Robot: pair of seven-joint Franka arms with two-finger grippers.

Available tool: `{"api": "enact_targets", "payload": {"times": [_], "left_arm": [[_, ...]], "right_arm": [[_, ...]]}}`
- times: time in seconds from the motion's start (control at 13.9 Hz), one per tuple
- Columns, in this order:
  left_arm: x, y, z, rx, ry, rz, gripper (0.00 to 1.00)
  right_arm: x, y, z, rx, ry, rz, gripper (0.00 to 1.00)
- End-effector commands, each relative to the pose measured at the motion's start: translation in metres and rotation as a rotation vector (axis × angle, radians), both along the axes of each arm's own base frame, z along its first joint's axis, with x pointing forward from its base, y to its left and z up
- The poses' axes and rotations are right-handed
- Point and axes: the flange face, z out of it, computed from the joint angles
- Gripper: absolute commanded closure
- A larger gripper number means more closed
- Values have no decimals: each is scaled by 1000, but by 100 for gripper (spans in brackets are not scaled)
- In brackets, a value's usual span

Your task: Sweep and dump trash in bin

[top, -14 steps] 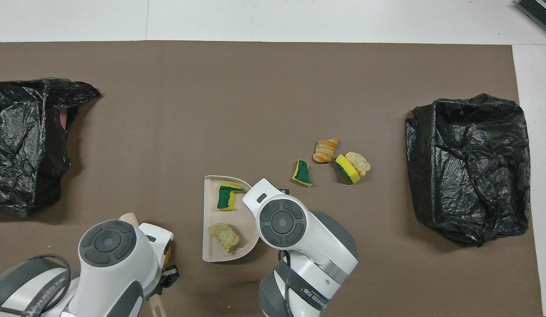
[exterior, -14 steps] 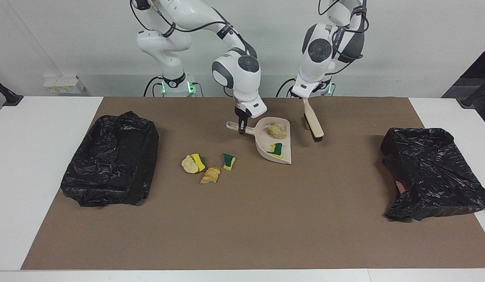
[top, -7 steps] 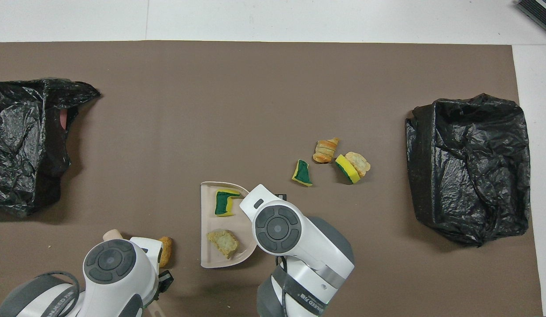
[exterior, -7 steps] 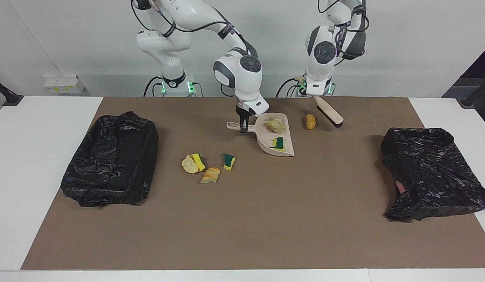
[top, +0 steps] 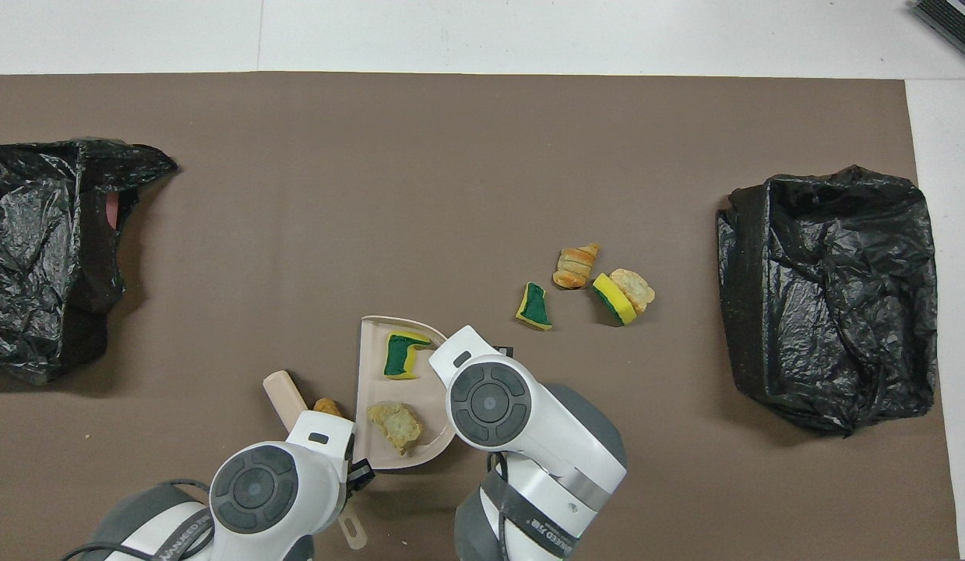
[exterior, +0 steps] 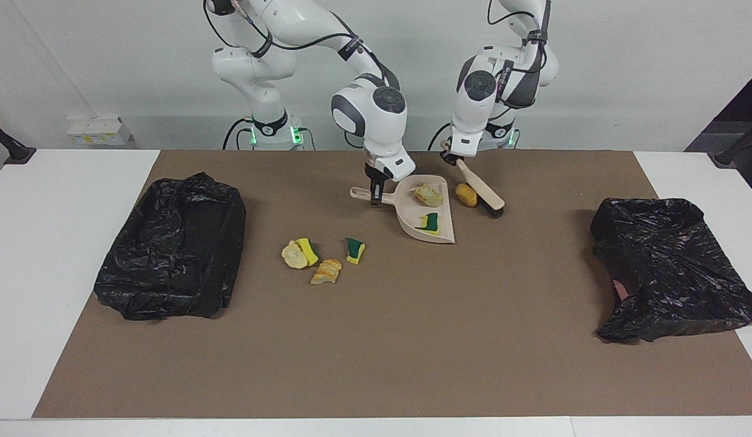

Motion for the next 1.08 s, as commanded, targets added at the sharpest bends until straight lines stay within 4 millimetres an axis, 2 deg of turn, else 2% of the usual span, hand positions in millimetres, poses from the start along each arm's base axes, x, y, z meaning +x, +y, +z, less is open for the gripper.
{"api": "enact_targets", "payload": {"times": [0.0, 0.22, 0.36, 0.5, 0.58, 0.72, 0.94, 1.01], "left_arm": [[19, -38, 13, -68, 1, -83, 100], [22, -62, 23, -110, -18, -198, 100], [32, -82, 36, -140, -19, -247, 100], [43, -84, 57, -162, -23, -276, 100], [46, -82, 68, -169, -9, -313, 100], [64, -61, 86, -180, 26, -337, 100], [75, -31, 98, -196, 89, -432, 100], [75, -29, 99, -195, 88, -431, 100]], "right_arm": [[-1, -9, -3, -37, -4, -25, 100], [-1, -10, -4, -42, -5, -24, 100], [-1, -10, -4, -42, -5, -25, 100], [0, -11, -4, -42, -6, -34, 100], [0, -11, -4, -42, -5, -37, 100], [1, -12, -4, -42, -5, -39, 100], [1, -12, -5, -41, -4, -42, 100], [2, -13, -6, -41, -2, -44, 100]]}}
